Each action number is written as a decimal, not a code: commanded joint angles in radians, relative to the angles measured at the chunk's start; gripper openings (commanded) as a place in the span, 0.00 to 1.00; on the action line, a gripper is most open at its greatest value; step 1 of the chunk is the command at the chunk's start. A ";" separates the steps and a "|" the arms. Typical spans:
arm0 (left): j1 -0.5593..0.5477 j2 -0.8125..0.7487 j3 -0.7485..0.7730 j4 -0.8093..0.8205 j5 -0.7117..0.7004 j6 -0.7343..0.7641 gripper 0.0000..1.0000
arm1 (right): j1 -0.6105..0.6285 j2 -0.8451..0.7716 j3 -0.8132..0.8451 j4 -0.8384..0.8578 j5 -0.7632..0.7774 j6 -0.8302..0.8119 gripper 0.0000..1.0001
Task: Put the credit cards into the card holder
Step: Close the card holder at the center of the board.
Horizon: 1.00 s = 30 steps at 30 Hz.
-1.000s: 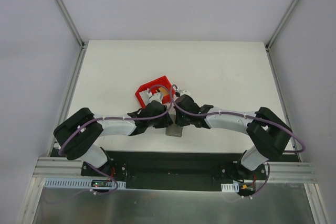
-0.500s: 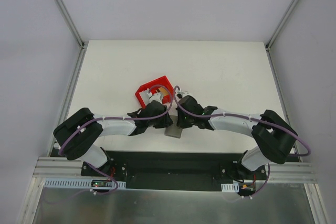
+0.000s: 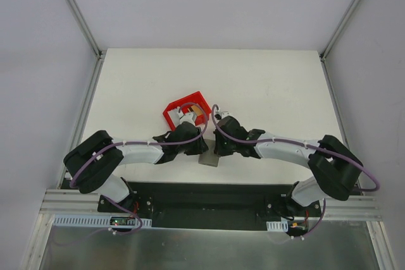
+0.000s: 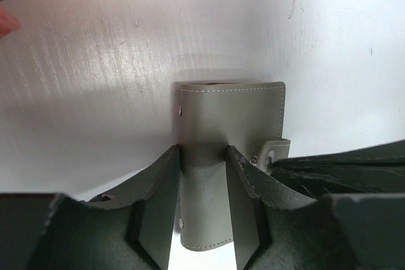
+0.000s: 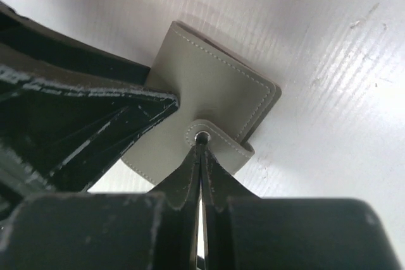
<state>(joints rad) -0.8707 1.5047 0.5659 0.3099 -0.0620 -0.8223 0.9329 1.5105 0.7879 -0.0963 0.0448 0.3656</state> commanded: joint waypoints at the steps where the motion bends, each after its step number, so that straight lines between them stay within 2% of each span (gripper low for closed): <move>1: -0.005 0.006 -0.035 -0.127 0.005 0.031 0.34 | -0.014 -0.105 -0.015 -0.005 0.007 0.009 0.02; 6: -0.007 0.006 -0.032 -0.127 0.008 0.034 0.35 | -0.051 -0.092 -0.019 -0.005 -0.011 0.010 0.02; 16: -0.007 0.005 -0.034 -0.127 0.008 0.041 0.35 | -0.052 -0.036 -0.026 0.032 -0.067 0.033 0.02; 30: -0.005 0.000 -0.035 -0.126 0.018 0.054 0.36 | -0.051 0.014 -0.021 0.056 -0.069 0.047 0.02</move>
<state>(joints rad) -0.8711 1.4990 0.5640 0.3080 -0.0605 -0.8101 0.8806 1.5105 0.7681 -0.0715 -0.0151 0.3946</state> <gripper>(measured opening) 0.364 0.020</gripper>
